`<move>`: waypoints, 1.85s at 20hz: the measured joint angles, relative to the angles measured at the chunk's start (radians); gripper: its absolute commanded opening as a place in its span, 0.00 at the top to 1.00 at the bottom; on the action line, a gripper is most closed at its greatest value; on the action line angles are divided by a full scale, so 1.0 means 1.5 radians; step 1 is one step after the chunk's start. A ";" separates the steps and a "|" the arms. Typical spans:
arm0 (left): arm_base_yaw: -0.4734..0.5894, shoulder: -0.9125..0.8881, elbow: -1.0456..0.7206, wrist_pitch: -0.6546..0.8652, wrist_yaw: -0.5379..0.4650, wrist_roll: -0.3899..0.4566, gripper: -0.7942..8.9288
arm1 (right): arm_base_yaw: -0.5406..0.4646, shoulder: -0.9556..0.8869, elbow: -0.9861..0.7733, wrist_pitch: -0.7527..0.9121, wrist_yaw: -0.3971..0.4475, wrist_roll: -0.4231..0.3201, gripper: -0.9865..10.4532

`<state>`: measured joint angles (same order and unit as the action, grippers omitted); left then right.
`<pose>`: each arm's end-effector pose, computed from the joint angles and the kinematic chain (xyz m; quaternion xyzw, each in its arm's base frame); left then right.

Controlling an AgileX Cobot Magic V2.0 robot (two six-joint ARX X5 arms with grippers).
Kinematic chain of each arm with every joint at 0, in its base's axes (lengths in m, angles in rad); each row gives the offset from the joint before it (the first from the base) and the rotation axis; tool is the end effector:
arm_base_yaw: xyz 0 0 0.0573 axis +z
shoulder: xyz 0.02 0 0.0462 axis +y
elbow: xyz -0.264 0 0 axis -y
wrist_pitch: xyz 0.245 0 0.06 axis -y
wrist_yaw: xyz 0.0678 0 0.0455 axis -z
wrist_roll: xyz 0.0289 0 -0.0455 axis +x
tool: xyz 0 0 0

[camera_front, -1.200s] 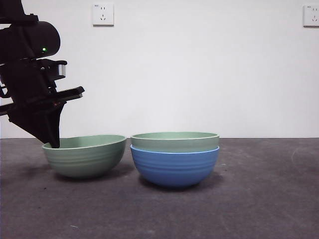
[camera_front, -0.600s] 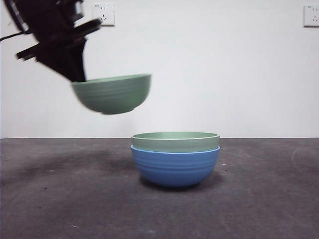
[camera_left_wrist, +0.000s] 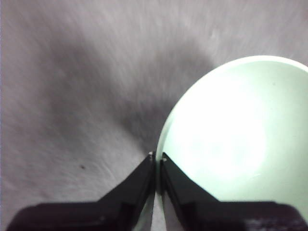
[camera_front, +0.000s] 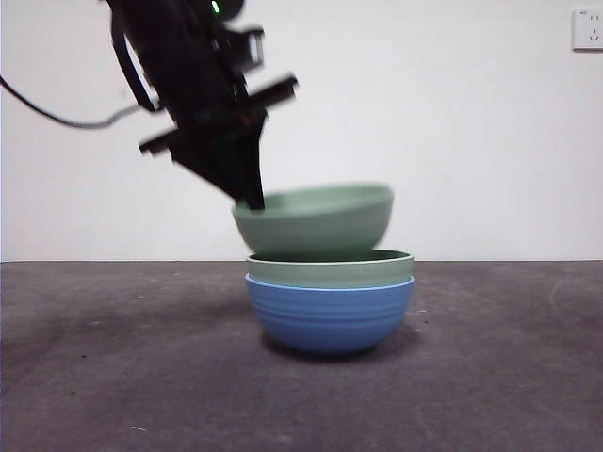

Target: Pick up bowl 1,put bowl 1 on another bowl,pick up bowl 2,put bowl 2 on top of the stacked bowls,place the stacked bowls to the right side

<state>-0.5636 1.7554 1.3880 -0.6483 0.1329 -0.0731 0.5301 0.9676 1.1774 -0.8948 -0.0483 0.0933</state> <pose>0.3103 -0.2006 0.2490 0.0738 0.4856 -0.2806 0.8246 0.1479 0.0883 0.3695 -0.0379 0.3383 0.2531 0.9056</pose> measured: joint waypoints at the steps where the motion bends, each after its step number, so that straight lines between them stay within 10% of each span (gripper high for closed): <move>1: -0.005 0.017 0.000 0.000 0.000 -0.002 0.93 | 0.000 0.000 0.000 -0.001 0.000 0.000 0.69; 7: -0.022 0.036 0.000 0.007 0.000 -0.005 0.91 | 0.000 0.000 0.000 -0.014 0.000 0.000 0.69; 11: -0.023 0.036 0.000 -0.014 0.000 -0.005 0.61 | 0.000 0.000 0.000 -0.024 0.000 0.000 0.69; 22: -0.024 0.000 0.204 -0.240 -0.002 0.011 0.61 | 0.000 0.045 0.000 -0.031 0.000 0.007 0.52; 37: -0.024 -0.207 0.336 -0.441 -0.069 0.061 0.61 | -0.031 0.485 0.000 0.139 -0.124 0.075 0.53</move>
<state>-0.5999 1.4456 1.8919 -1.3106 0.0288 0.0181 0.4831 1.6958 1.1774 -0.6861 -0.2344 0.2054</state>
